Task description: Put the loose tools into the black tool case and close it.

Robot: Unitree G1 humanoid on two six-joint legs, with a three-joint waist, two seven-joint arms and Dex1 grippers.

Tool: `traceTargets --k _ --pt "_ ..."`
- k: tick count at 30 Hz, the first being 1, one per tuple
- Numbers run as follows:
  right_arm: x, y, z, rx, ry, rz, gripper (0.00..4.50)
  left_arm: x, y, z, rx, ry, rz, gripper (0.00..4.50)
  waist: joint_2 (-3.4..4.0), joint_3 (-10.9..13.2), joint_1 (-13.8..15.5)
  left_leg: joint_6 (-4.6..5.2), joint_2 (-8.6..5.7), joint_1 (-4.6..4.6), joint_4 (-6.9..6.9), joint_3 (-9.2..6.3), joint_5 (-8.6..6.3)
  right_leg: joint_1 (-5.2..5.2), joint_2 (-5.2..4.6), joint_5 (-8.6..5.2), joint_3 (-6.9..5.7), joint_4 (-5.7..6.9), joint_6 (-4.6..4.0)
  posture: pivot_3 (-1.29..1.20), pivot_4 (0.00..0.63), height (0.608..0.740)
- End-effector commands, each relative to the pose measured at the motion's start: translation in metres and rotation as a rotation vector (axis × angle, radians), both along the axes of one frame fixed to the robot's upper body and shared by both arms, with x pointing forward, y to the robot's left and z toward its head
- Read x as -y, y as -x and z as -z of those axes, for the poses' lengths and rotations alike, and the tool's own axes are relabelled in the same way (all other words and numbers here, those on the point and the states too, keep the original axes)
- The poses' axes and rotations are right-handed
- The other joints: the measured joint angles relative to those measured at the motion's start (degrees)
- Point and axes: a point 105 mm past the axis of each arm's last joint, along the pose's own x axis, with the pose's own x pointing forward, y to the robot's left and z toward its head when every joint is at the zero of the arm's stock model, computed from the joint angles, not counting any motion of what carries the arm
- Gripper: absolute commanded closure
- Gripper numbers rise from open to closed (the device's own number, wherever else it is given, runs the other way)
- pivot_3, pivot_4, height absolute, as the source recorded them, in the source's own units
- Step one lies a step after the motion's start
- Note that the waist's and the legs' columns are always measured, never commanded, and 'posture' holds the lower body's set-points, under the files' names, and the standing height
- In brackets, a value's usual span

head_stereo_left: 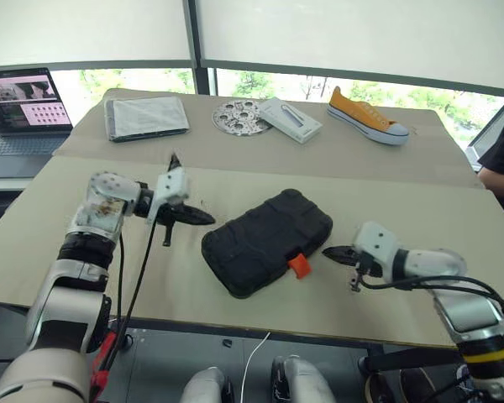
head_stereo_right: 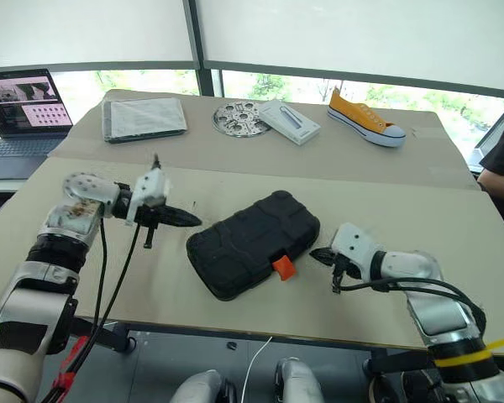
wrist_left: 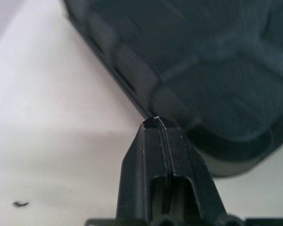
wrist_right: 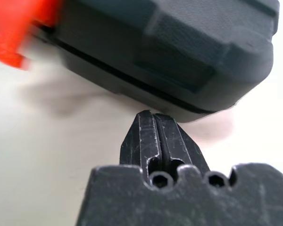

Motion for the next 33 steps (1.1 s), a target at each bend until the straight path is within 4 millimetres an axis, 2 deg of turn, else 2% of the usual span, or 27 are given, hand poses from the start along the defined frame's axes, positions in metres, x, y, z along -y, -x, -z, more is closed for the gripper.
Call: traceTargets --k 1,3,6,9,11,13,19,26,33 --pt "-0.014 0.023 -0.031 -0.002 -0.115 -0.073 4.45 0.029 0.025 -0.028 -0.001 0.027 0.161 4.5 0.02 -0.01 0.08 0.01 -0.02 0.04 0.02 -0.01 0.0 0.04 -0.01 -0.05 0.04 0.01 0.1 0.0 0.15 0.733" --pt "-0.024 0.032 -0.03 -0.021 -0.124 -0.112 4.45 0.044 0.034 -0.005 0.015 -0.06 0.23 4.5 0.08 -0.06 0.16 0.01 -0.02 0.15 0.01 -0.01 0.0 0.11 -0.01 -0.06 0.11 0.02 0.1 0.0 0.15 0.733" --pt "-0.036 0.035 -0.026 -0.034 -0.136 -0.129 4.45 0.056 0.037 0.029 0.032 -0.162 0.266 4.5 0.24 -0.15 0.2 0.01 -0.05 0.31 0.0 0.01 -0.01 0.14 0.0 -0.06 0.32 0.09 0.1 0.0 0.15 0.733" --pt "-0.046 0.034 -0.02 -0.043 -0.131 -0.138 4.45 0.056 0.036 0.056 0.065 -0.27 0.283 4.5 0.07 -0.12 0.26 0.01 0.01 0.29 0.03 0.0 -0.01 0.1 0.07 -0.06 0.37 0.12 0.09 0.0 0.15 0.733" --pt "-0.05 0.03 -0.014 -0.047 -0.12 -0.133 4.45 0.054 0.035 0.065 0.078 -0.3 0.289 4.5 0.29 -0.26 0.41 0.01 -0.02 0.46 0.02 0.02 -0.01 0.2 0.05 -0.06 0.44 0.13 0.08 0.0 0.15 0.733" --pt "-0.052 0.025 -0.008 -0.055 -0.109 -0.116 4.45 0.054 0.035 0.069 0.079 -0.297 0.287 4.5 0.34 -0.32 0.48 0.07 -0.04 0.52 0.0 0.04 -0.03 0.23 0.01 -0.06 0.61 0.13 0.1 0.0 0.15 0.733" --pt "-0.05 0.016 0.019 -0.082 -0.046 -0.072 4.45 0.058 0.035 0.063 0.084 -0.257 0.278 4.5 0.29 -0.4 0.72 0.2 -0.04 0.52 0.01 0.05 -0.01 0.24 0.04 -0.04 0.6 0.13 0.12 0.0 0.15 0.733" --pt "-0.05 0.008 0.022 -0.067 -0.084 -0.022 4.45 0.062 0.032 0.057 0.11 -0.239 0.267 4.5 0.29 -0.4 0.7 0.21 -0.04 0.48 0.01 0.06 -0.01 0.2 0.05 -0.04 0.59 0.13 0.12 0.0 0.15 0.733" --pt "-0.046 0.044 -0.024 -0.121 -0.208 -0.173 4.45 0.062 0.028 0.054 0.127 -0.242 0.265 4.5 0.3 -0.4 0.84 0.24 -0.04 0.46 0.01 0.05 -0.03 0.19 0.05 -0.04 0.58 0.1 0.12 0.0 0.15 0.733"
